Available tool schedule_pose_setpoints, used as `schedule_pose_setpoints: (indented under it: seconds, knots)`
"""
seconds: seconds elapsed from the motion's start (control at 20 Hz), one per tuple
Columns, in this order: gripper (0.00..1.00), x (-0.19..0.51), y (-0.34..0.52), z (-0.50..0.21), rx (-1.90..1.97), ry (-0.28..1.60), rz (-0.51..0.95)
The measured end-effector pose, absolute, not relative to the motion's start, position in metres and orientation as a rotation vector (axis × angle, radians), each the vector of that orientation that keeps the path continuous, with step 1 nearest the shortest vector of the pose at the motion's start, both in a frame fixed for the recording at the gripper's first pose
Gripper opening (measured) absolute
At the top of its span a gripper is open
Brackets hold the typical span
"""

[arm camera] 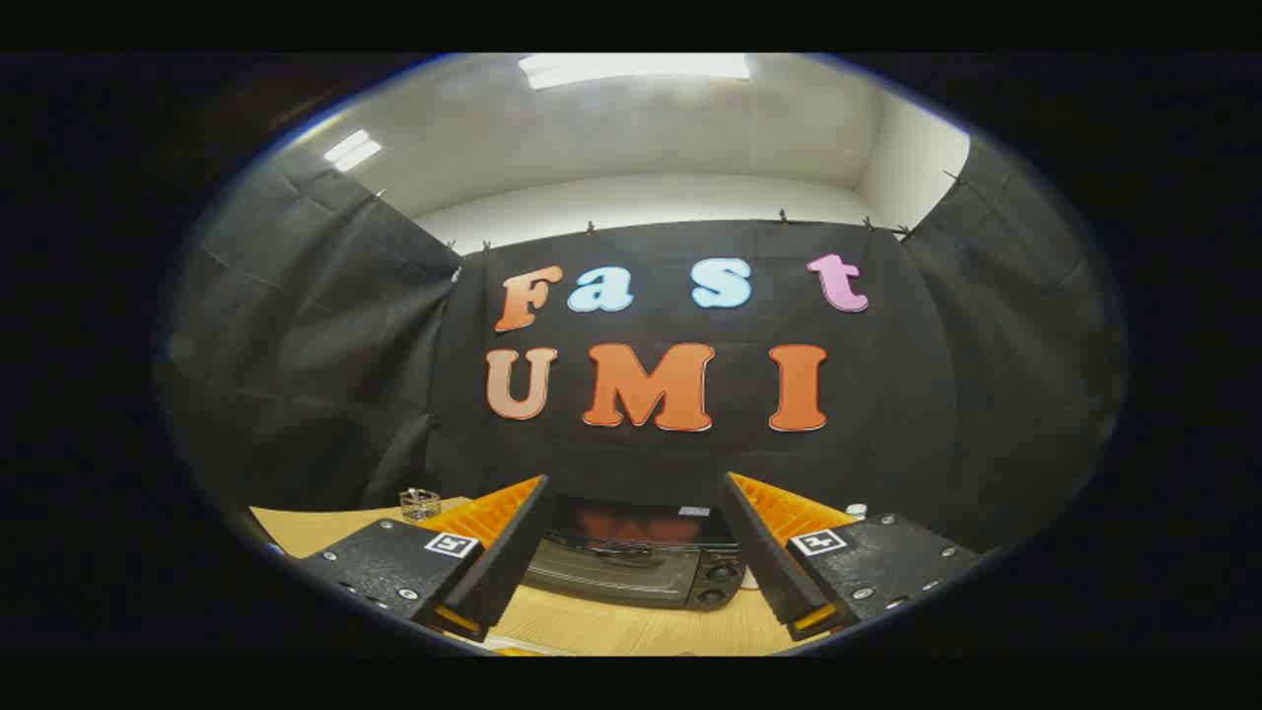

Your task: Open the toaster oven, put the food inside, and close the toaster oven door.

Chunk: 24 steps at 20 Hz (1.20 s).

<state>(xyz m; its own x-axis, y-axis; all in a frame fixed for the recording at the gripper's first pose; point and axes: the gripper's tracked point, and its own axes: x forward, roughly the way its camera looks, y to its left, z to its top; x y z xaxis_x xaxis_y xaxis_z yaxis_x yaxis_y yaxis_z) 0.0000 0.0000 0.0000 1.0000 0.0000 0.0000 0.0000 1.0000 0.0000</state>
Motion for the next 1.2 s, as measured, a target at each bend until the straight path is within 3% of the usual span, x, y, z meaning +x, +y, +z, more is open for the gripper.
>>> schedule_pose_setpoints:
  seconds: [0.75,1.2]
  knots:
    - [0.99,0.016,0.02,-0.004,0.045,0.008,0.003]
    - [0.99,0.057,0.023,-0.054,0.068,0.097,-0.021]
